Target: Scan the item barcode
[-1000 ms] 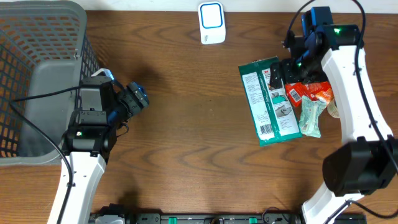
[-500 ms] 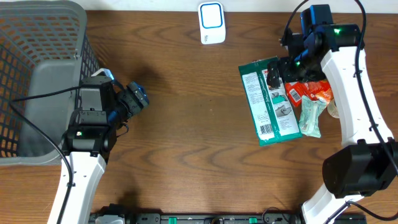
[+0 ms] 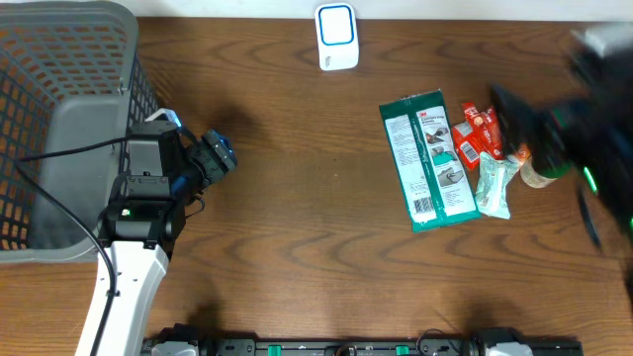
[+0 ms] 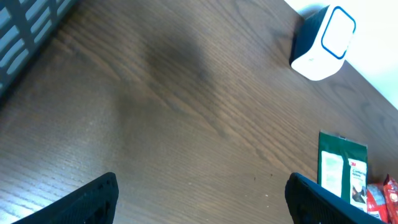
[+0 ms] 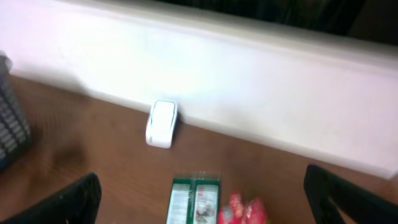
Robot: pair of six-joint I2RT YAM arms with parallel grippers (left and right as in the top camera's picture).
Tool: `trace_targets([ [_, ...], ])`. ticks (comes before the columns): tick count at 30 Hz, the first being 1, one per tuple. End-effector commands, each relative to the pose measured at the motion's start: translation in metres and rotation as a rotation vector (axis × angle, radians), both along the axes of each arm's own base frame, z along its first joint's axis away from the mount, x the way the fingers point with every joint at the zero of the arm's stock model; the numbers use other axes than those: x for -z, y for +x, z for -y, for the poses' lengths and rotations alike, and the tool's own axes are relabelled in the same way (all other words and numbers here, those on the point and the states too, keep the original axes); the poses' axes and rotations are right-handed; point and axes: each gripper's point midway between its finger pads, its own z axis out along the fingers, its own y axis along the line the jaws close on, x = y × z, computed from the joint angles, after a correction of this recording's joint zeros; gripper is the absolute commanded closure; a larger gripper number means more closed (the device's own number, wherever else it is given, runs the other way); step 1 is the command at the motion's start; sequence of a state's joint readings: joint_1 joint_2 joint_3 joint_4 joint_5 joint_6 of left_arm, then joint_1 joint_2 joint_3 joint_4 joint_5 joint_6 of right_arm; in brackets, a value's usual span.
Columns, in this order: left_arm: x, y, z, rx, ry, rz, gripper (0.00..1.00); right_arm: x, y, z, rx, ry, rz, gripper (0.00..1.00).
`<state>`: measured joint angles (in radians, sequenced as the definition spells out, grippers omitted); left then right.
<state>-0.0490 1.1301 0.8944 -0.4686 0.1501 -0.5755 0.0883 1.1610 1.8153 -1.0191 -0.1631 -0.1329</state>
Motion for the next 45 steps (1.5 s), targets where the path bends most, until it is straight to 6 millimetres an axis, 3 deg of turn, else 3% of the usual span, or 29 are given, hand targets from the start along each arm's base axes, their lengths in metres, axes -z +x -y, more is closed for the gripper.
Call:
trace_targets([
  [1, -0.004, 0.002, -0.003, -0.008, 0.016, 0.009, 0.13, 0.0, -0.066, 0.006, -0.017, -0.05, 0.154, 0.01],
  [3, -0.004, 0.002, -0.003, -0.008, 0.016, 0.009, 0.13, 0.01, -0.087, 0.009, -0.009, -0.047, 0.215, 0.01],
  [7, -0.004, 0.002, -0.003, -0.007, 0.017, 0.009, 0.13, 0.056, -0.119, 0.014, 0.008, -0.038, 0.295, 0.01],
  [13, -0.003, 0.002, -0.003, -0.007, 0.017, 0.009, 0.13, 0.124, -0.12, 0.025, 0.09, 0.069, 0.356, 0.01],
  [16, -0.003, 0.002, -0.003, -0.008, 0.016, 0.009, 0.13, 0.136, -0.109, 0.028, 0.107, 0.11, 0.443, 0.01],
  [22, -0.004, 0.002, -0.003, -0.007, 0.017, 0.009, 0.13, 0.136, -0.096, 0.028, 0.091, 0.153, 0.698, 0.01],
  [26, -0.004, 0.002, -0.003, -0.008, 0.016, 0.009, 0.13, 0.149, -0.088, 0.028, 0.089, 0.171, 0.747, 0.01],
  [30, -0.003, 0.002, -0.003, -0.008, 0.016, 0.009, 0.13, 0.181, -0.074, 0.028, 0.096, 0.217, 0.682, 0.01],
  [34, -0.004, 0.002, -0.003, -0.008, 0.016, 0.009, 0.13, 0.227, -0.06, 0.028, 0.109, 0.265, 0.573, 0.01],
  [39, -0.003, 0.002, -0.003, -0.007, 0.017, 0.009, 0.13, 0.253, -0.054, 0.031, 0.142, 0.279, 0.464, 0.01],
  [44, -0.003, 0.002, -0.003, -0.008, 0.016, 0.009, 0.13, 0.306, -0.052, 0.03, 0.169, 0.277, 0.244, 0.01],
  [45, -0.003, 0.002, -0.003, -0.008, 0.016, 0.009, 0.13, 0.307, -0.052, 0.03, 0.173, 0.296, 0.238, 0.01],
])
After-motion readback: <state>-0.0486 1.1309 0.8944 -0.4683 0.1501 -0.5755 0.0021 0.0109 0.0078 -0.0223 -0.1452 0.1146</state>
